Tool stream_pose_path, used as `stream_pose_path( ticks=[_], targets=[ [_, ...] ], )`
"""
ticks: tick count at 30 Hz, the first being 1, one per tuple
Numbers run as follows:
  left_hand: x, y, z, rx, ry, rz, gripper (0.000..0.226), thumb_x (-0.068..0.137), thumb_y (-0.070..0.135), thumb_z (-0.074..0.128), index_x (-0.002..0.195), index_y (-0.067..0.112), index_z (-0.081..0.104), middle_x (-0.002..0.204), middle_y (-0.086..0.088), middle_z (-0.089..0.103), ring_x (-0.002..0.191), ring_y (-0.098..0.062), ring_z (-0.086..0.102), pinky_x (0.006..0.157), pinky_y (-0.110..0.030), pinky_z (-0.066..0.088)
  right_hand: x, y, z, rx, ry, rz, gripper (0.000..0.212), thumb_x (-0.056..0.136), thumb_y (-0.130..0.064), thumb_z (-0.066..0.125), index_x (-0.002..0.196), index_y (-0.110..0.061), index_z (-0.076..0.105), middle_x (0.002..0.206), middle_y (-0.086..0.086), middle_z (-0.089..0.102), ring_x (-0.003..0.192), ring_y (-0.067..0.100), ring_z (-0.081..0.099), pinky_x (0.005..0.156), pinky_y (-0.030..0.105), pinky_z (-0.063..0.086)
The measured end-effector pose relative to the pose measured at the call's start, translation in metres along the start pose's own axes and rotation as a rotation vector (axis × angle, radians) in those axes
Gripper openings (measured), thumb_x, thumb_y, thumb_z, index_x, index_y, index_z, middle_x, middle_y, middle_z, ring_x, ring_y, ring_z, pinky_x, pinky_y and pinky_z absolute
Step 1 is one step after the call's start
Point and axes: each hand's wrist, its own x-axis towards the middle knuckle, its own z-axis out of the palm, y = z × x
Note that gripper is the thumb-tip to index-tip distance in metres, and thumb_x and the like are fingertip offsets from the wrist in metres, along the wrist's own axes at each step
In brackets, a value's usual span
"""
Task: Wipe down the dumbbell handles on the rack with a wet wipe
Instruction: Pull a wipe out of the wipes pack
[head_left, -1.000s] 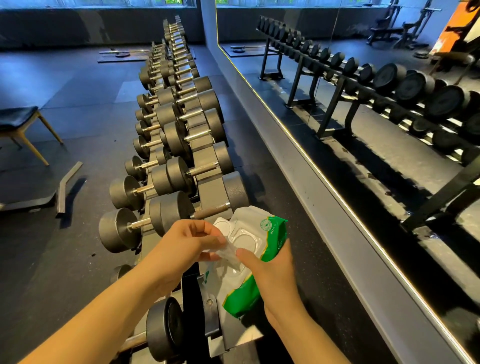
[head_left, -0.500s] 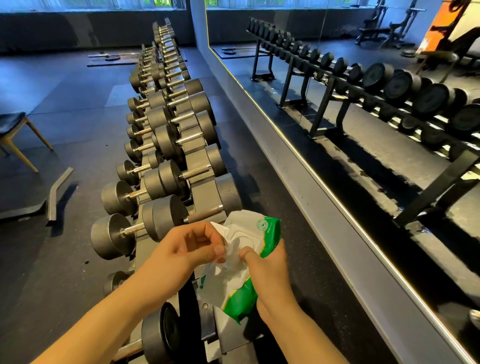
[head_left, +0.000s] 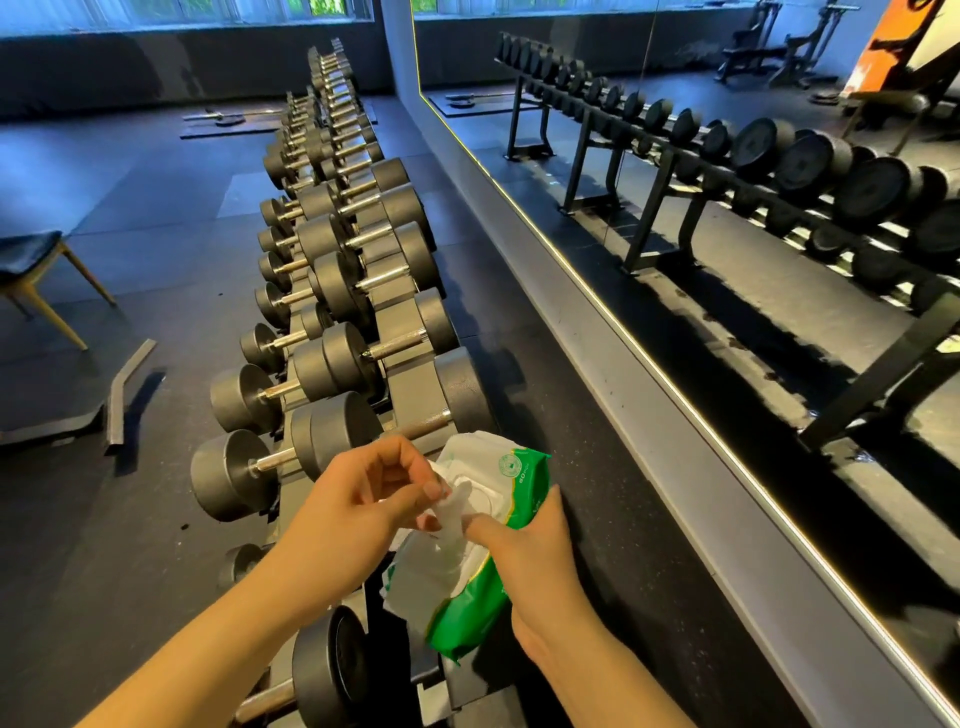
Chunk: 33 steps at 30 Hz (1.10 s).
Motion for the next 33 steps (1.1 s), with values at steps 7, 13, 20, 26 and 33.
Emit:
stream_pose_path(
  ticks=[7, 13, 20, 26, 33],
  targets=[
    [-0.026, -0.005, 0.014, -0.031, 0.015, 0.156, 0.003, 0.078, 0.017, 0.072, 0.078, 0.016, 0.075, 0.09, -0.009, 0.075, 0.092, -0.025, 0.073, 0.088, -0.026, 0.058, 0.001, -0.012, -0.006, 0.098, 0.105, -0.173, 0.073, 0.081, -0.001, 0.08, 0.135, -0.036, 0.045, 0.121, -0.009, 0.066, 0.102, 0.005, 0.069, 0.076, 0.022, 0.06],
    [-0.004, 0.007, 0.006, -0.072, 0.014, -0.073, 0.019, 0.085, 0.016, 0.073, 0.095, -0.001, 0.068, 0.079, -0.017, 0.075, 0.073, -0.027, 0.074, 0.071, -0.03, 0.063, 0.0, -0.024, -0.014, 0.049, 0.06, -0.225, 0.1, 0.082, -0.013, 0.083, 0.156, -0.038, 0.02, 0.139, -0.009, 0.055, 0.123, 0.011, 0.058, 0.11, 0.045, 0.048],
    [0.023, 0.004, 0.015, 0.474, -0.025, -0.034, 0.009, 0.091, 0.033, 0.073, 0.087, 0.025, 0.076, 0.084, 0.007, 0.073, 0.073, -0.008, 0.067, 0.07, -0.024, 0.058, 0.0, -0.021, -0.012, -0.028, 0.019, -0.179, 0.102, 0.079, -0.02, 0.085, 0.156, -0.042, 0.021, 0.146, -0.006, 0.051, 0.132, 0.021, 0.055, 0.104, 0.053, 0.052],
    [0.032, 0.005, 0.013, 0.199, -0.108, -0.246, 0.018, 0.099, 0.01, 0.063, 0.087, 0.012, 0.075, 0.085, -0.003, 0.073, 0.077, -0.013, 0.063, 0.066, -0.017, 0.05, -0.002, -0.022, -0.016, 0.013, 0.007, -0.152, 0.099, 0.08, -0.013, 0.083, 0.153, -0.043, 0.023, 0.14, -0.005, 0.056, 0.126, 0.021, 0.059, 0.103, 0.054, 0.052],
    [0.032, 0.003, 0.005, -0.025, -0.218, -0.357, 0.012, 0.099, 0.008, 0.06, 0.097, 0.004, 0.071, 0.094, -0.009, 0.07, 0.084, -0.015, 0.06, 0.082, -0.03, 0.051, -0.007, -0.027, -0.012, 0.032, -0.051, -0.103, 0.121, 0.047, -0.053, 0.092, 0.146, -0.053, 0.022, 0.141, -0.009, 0.056, 0.126, 0.019, 0.059, 0.105, 0.05, 0.052]
  ],
)
